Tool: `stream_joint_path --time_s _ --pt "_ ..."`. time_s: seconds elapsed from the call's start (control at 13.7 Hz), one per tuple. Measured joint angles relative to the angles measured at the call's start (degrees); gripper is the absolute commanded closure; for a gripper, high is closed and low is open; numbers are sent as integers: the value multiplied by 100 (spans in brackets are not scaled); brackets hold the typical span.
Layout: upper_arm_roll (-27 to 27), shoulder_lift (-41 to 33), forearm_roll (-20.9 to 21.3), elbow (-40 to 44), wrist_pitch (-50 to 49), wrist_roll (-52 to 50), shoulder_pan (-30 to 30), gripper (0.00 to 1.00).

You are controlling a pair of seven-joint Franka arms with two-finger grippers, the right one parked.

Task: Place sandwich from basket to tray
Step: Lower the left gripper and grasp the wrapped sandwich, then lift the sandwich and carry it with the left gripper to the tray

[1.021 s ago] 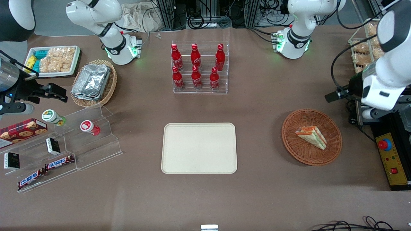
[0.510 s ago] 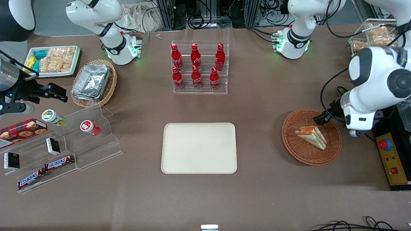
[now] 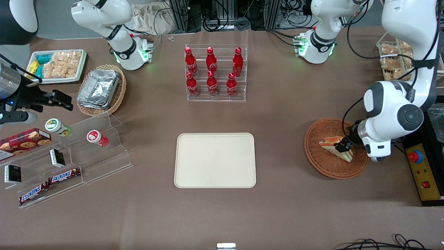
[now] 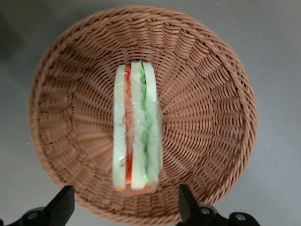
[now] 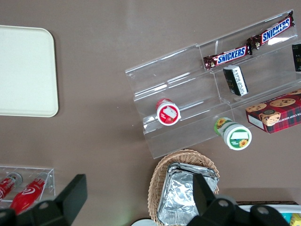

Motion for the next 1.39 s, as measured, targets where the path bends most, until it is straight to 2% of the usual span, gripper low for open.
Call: stream_joint_path --time_s 0.36,0.44,0.58,0.66,0.88,1.02,1.17,1.39 --pt "102 279 0 -460 985 -192 -6 2" --pt "165 328 0 -492 1086 -192 1 14" --pt "221 406 0 -505 1237 -192 6 53" --pt "224 439 0 -505 1296 -192 5 66" --pt "222 484 0 -504 1394 -192 -3 91" --pt "221 460 0 -488 1421 -192 -6 100" --pt "219 312 4 -407 1351 -183 -7 100" --pt "159 -135 12 46 211 63 -33 100"
